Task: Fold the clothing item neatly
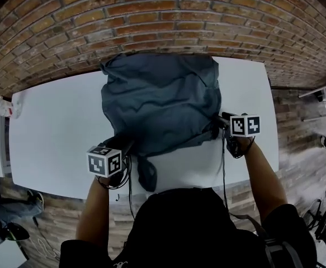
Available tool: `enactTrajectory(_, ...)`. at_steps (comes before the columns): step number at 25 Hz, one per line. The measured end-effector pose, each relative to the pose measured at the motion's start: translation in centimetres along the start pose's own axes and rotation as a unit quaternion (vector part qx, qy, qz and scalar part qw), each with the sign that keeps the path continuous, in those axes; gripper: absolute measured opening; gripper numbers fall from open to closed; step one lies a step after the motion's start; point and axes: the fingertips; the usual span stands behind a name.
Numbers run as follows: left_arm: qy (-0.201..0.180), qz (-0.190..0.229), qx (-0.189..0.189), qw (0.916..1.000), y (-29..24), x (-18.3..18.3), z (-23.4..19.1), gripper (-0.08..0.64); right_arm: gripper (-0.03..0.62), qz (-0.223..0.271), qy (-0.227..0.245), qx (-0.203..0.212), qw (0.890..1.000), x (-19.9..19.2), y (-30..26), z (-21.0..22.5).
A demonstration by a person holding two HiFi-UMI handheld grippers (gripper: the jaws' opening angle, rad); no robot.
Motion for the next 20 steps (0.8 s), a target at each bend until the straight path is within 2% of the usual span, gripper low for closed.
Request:
enactTrajectory(2, 0.007, 0.013, 0.016, 0.9998, 1.2, -0.7, -0.9, 0.181, 0.248, -0.024, 0.013, 0.022, 0.999, -2.2, 1.0, -1.0)
enactTrajectory(3, -0.005, 0.021, 0.025, 0.9995, 1.7, -1.0, -1.1, 0.204, 0.255, -0.034, 0.039, 0.029, 0.998, -3.2, 1.4, -1.8)
enactTrajectory(5, -0.072, 0.024, 0.035, 0.9965, 2.3, -1.5, -0.6, 0.238, 0.258, -0.044, 0.131, 0.038, 0.99, -4.6, 2.1, -3.9)
enactTrajectory(6, -0.119, 0.017, 0.033, 0.9922, 2.4, -1.9, 0.2, 0.25, 0.258, -0.046, 0.189, 0.041, 0.98, -5.0, 2.3, -5.1)
enactTrajectory(8, -0.212, -0.001, 0.018, 0.9771, 2.0, -2.8, 2.1, 0.267, 0.258, -0.046, 0.302, 0.051, 0.951, -5.8, 2.3, -7.6)
enactTrajectory(10, -0.294, -0.014, 0.006, 0.9557, 1.3, -3.3, 3.6, 0.284, 0.261, -0.048, 0.392, 0.07, 0.916, -6.9, 2.2, -9.8)
enactTrajectory(14, -0.427, -0.045, -0.009, 0.903, 0.8, -2.9, 5.3, 0.301, 0.297, -0.069, 0.501, 0.097, 0.857, -8.5, 2.5, -11.9)
enactTrajectory(16, -0.485, -0.067, -0.013, 0.8719, 0.7, -2.9, 5.0, 0.301, 0.31, -0.095, 0.558, 0.093, 0.819, -8.9, 2.2, -11.4)
enactTrajectory(18, -0.541, -0.09, -0.018, 0.8359, 0.6, -3.1, 4.7, 0.301, 0.314, -0.122, 0.602, 0.086, 0.784, -9.2, 1.5, -10.6)
enactTrajectory(19, -0.562, -0.102, -0.022, 0.8208, 0.6, -3.1, 4.5, 0.301, 0.313, -0.129, 0.613, 0.084, 0.775, -9.1, 1.1, -10.4)
enactTrajectory(20, -0.577, -0.115, -0.027, 0.8082, 0.6, -3.1, 4.2, 0.301, 0.313, -0.132, 0.615, 0.085, 0.772, -8.9, 0.7, -10.2)
Point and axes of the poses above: the fingertips, and each gripper's own axes: y backward along the fingers, z to its right, x out of its top, and after that the axes turned 3 degrees about y, right-handed
